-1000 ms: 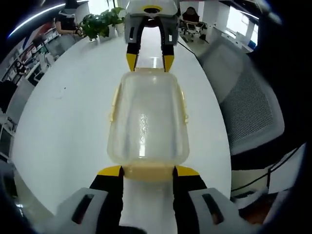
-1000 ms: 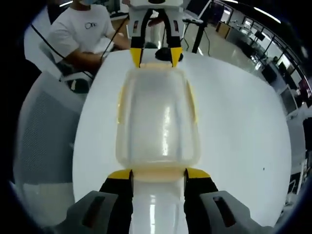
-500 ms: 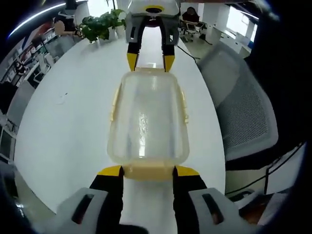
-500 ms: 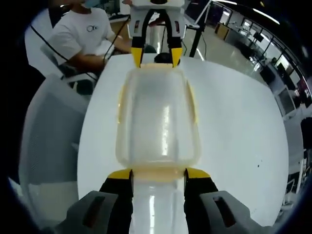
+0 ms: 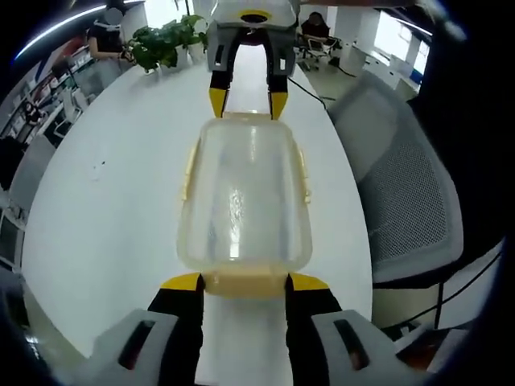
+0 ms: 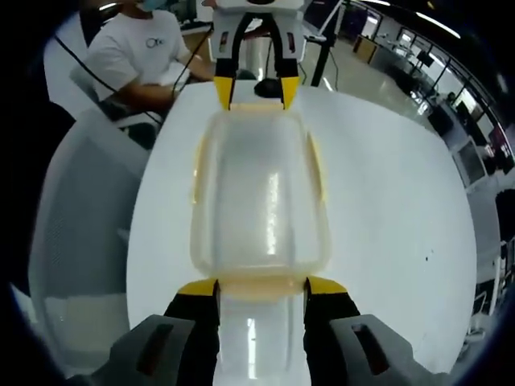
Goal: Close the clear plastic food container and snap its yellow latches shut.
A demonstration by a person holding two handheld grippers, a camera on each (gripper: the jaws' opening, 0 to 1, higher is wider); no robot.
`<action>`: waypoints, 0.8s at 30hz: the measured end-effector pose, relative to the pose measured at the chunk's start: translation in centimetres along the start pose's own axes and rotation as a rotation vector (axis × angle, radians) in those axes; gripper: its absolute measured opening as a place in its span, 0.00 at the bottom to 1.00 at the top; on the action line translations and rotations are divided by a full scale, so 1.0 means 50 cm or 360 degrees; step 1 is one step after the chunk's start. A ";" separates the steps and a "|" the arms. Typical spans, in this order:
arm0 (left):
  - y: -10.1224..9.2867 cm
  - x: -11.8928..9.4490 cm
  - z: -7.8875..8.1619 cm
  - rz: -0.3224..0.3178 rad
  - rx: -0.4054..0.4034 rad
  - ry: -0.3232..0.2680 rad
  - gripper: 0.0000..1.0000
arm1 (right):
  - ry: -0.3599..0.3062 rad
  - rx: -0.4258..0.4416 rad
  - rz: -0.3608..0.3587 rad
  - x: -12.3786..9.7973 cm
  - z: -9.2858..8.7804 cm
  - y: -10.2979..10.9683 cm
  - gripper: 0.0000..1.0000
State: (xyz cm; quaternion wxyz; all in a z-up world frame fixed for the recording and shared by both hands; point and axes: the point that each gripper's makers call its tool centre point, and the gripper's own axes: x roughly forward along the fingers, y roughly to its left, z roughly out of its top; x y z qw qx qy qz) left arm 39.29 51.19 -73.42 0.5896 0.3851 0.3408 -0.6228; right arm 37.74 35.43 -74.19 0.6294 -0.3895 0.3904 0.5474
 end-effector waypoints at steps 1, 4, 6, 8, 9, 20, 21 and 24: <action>-0.001 0.002 0.004 -0.0004 -0.0002 -0.0004 0.39 | 0.0001 0.0000 0.0001 -0.001 -0.005 0.000 0.40; 0.000 0.012 0.015 -0.0013 -0.0008 -0.0012 0.39 | 0.0000 0.0012 -0.0001 -0.007 -0.018 0.001 0.40; -0.001 0.017 0.021 -0.0012 0.0000 -0.0011 0.39 | 0.0005 0.0021 0.0002 -0.008 -0.028 0.001 0.40; -0.002 0.024 0.029 -0.0024 -0.0001 -0.0012 0.39 | 0.0011 0.0022 0.0007 -0.010 -0.036 0.003 0.40; -0.003 0.028 0.034 -0.0029 0.0001 -0.0018 0.39 | 0.0015 0.0025 0.0013 -0.012 -0.043 0.004 0.40; -0.004 0.058 0.080 -0.0052 -0.0008 -0.0053 0.39 | 0.0027 0.0033 0.0019 -0.031 -0.095 0.004 0.40; -0.003 0.059 0.084 -0.0052 -0.0006 -0.0057 0.39 | 0.0025 0.0036 0.0018 -0.032 -0.099 0.004 0.40; -0.001 0.063 0.095 -0.0056 0.0000 -0.0066 0.39 | 0.0021 0.0044 0.0021 -0.037 -0.110 0.002 0.40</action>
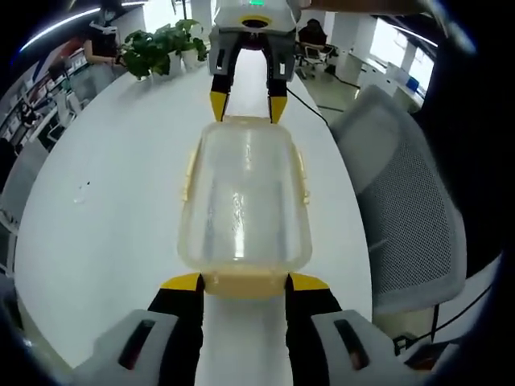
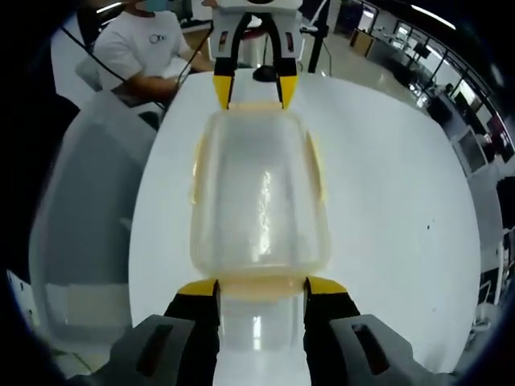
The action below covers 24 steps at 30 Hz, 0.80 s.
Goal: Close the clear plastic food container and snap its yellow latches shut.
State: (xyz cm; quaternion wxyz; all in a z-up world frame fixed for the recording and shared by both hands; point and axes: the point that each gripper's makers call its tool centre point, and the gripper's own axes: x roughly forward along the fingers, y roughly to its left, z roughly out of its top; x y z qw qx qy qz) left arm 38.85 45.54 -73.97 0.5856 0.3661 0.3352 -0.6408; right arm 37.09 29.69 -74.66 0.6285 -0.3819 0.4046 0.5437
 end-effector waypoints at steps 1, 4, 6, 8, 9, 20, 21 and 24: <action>0.001 0.002 0.003 0.0001 0.0001 -0.0002 0.39 | 0.0000 0.0001 -0.0001 -0.001 -0.003 -0.001 0.40; 0.002 0.011 0.013 0.0002 0.0001 -0.0006 0.39 | 0.0007 -0.0002 -0.0003 -0.005 -0.016 -0.004 0.40; 0.001 0.017 0.020 -0.0001 0.0000 -0.0005 0.39 | 0.0013 -0.0002 -0.0001 -0.008 -0.024 -0.004 0.40; 0.002 0.022 0.027 -0.0003 0.0000 -0.0004 0.39 | 0.0016 -0.0002 -0.0001 -0.010 -0.031 -0.004 0.40; 0.003 0.024 0.030 -0.0003 0.0003 -0.0004 0.39 | 0.0016 0.0001 0.0000 -0.012 -0.036 -0.004 0.40; 0.004 0.048 0.072 -0.0018 0.0007 -0.0014 0.39 | 0.0027 0.0017 0.0003 -0.026 -0.082 -0.003 0.40; 0.005 0.050 0.075 -0.0014 0.0007 -0.0014 0.39 | 0.0026 0.0012 -0.0005 -0.027 -0.085 -0.004 0.40; 0.003 0.059 0.088 -0.0015 0.0006 -0.0018 0.39 | 0.0031 0.0012 -0.0002 -0.031 -0.100 -0.004 0.40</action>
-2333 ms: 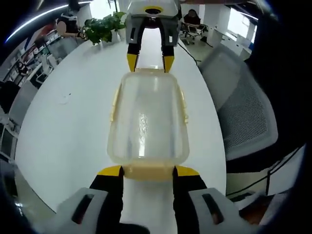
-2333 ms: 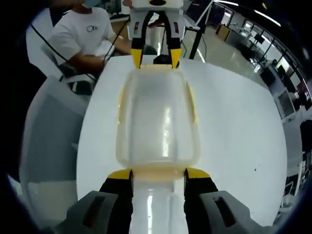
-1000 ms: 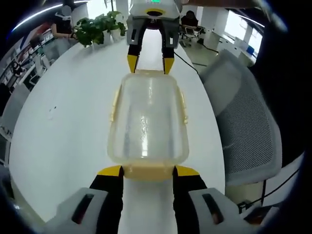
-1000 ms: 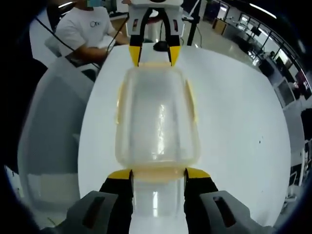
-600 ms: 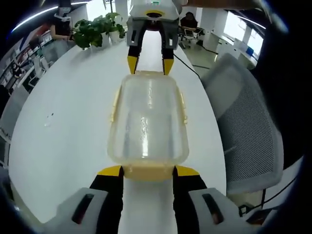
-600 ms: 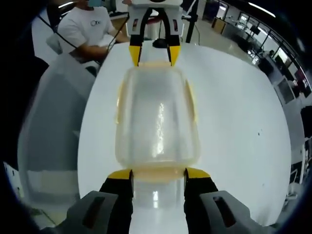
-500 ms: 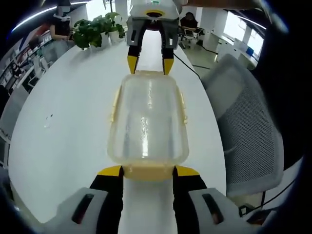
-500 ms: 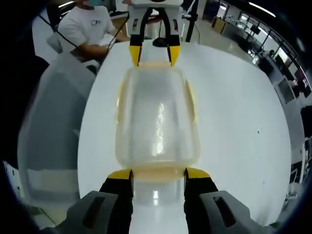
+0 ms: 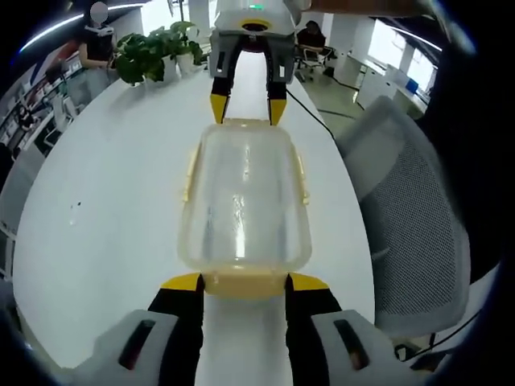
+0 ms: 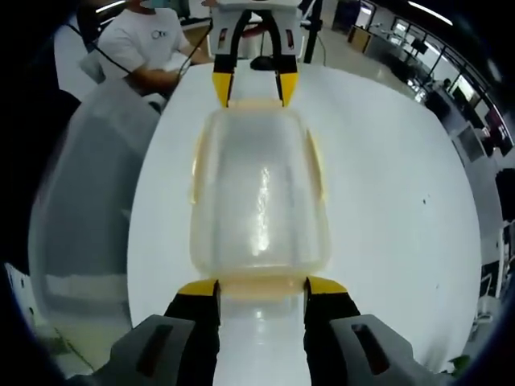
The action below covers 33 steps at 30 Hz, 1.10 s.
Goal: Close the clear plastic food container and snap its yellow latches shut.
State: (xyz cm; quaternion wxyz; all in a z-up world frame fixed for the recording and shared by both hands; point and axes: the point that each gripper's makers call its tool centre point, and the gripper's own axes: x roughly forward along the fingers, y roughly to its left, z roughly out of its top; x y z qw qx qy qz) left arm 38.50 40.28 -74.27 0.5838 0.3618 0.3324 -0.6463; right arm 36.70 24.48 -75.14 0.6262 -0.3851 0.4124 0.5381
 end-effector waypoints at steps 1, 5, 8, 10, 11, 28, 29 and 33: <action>0.000 0.003 0.003 0.0001 0.0001 0.0000 0.39 | 0.0002 0.0000 -0.0001 -0.001 -0.004 -0.001 0.40; -0.003 0.017 0.019 -0.0002 0.0000 0.0002 0.39 | 0.0012 0.0001 -0.0001 -0.005 -0.025 0.001 0.40; -0.008 0.028 0.031 -0.0012 0.0004 -0.0001 0.39 | 0.0023 0.0005 0.0007 -0.007 -0.042 0.005 0.40; -0.009 0.034 0.040 -0.0019 -0.0002 -0.0011 0.39 | 0.0025 0.0004 0.0010 -0.011 -0.052 0.009 0.40; -0.008 0.040 0.044 -0.0023 -0.0008 -0.0015 0.39 | 0.0028 0.0005 0.0010 -0.014 -0.058 0.009 0.40; -0.010 0.074 0.094 -0.0033 -0.0012 -0.0004 0.39 | 0.0042 0.0013 0.0010 -0.027 -0.118 0.008 0.39; -0.011 0.076 0.097 -0.0033 -0.0013 -0.0006 0.39 | 0.0045 0.0019 0.0010 -0.028 -0.122 0.008 0.40; -0.011 0.083 0.106 -0.0036 -0.0018 -0.0008 0.39 | 0.0054 0.0014 0.0011 -0.028 -0.134 0.007 0.39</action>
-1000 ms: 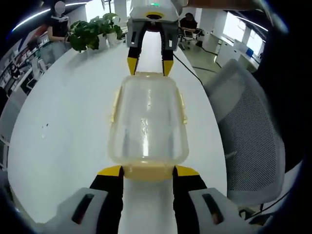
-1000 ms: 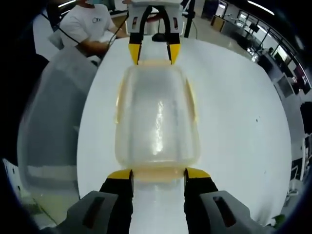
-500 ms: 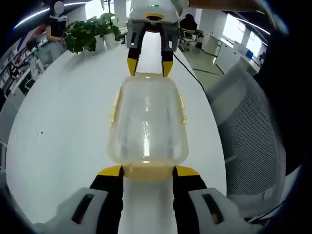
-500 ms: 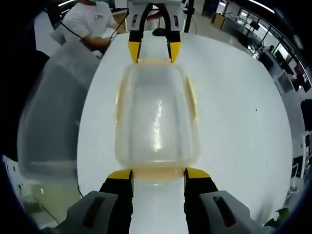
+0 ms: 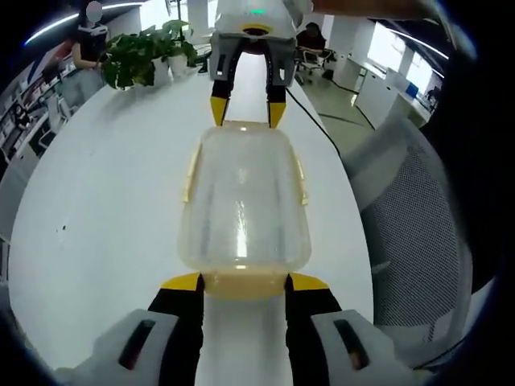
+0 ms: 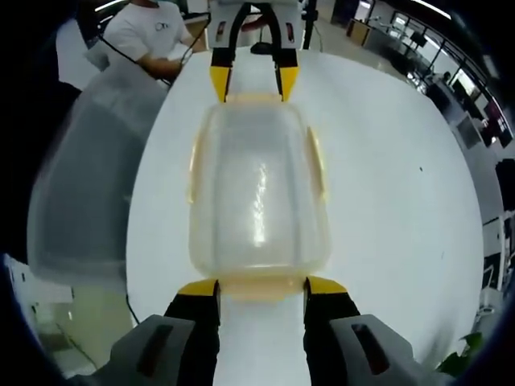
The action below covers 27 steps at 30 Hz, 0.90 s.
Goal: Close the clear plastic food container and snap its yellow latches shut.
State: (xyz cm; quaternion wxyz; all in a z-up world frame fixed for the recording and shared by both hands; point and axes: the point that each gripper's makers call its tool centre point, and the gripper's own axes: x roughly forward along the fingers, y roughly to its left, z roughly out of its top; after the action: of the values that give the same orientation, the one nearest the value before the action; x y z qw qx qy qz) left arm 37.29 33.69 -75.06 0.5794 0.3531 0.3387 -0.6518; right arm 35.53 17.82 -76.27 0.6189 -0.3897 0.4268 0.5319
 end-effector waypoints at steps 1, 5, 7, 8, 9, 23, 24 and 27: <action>0.000 0.001 0.002 0.0000 0.0000 0.0000 0.39 | 0.0001 0.0000 0.0001 0.001 -0.002 0.000 0.39; -0.005 0.009 0.008 -0.0011 0.0006 0.0014 0.39 | 0.0011 0.0009 0.0019 0.005 -0.012 0.007 0.39; -0.008 0.014 0.006 -0.0023 -0.0002 0.0025 0.39 | 0.0012 0.0011 0.0026 0.008 -0.014 0.010 0.39; -0.008 0.015 0.005 -0.0021 0.0002 0.0029 0.39 | 0.0011 0.0010 0.0026 0.008 -0.014 0.010 0.39; -0.006 0.015 0.002 -0.0018 0.0003 0.0034 0.39 | 0.0006 0.0013 0.0025 0.009 -0.014 0.009 0.39; -0.006 0.037 -0.009 -0.0024 -0.0027 0.0057 0.39 | 0.0045 0.0011 0.0030 0.028 -0.021 0.008 0.40; -0.008 0.040 -0.010 -0.0028 -0.0026 0.0062 0.39 | 0.0045 0.0013 0.0032 0.029 -0.022 0.011 0.40; -0.007 0.044 -0.015 -0.0030 -0.0018 0.0076 0.39 | 0.0022 0.0028 0.0028 0.032 -0.022 0.011 0.40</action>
State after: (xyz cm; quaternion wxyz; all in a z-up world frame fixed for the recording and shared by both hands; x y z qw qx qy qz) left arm 36.80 33.22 -77.29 0.5670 0.3622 0.3595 -0.6466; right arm 34.97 17.37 -78.15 0.6146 -0.3842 0.4391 0.5309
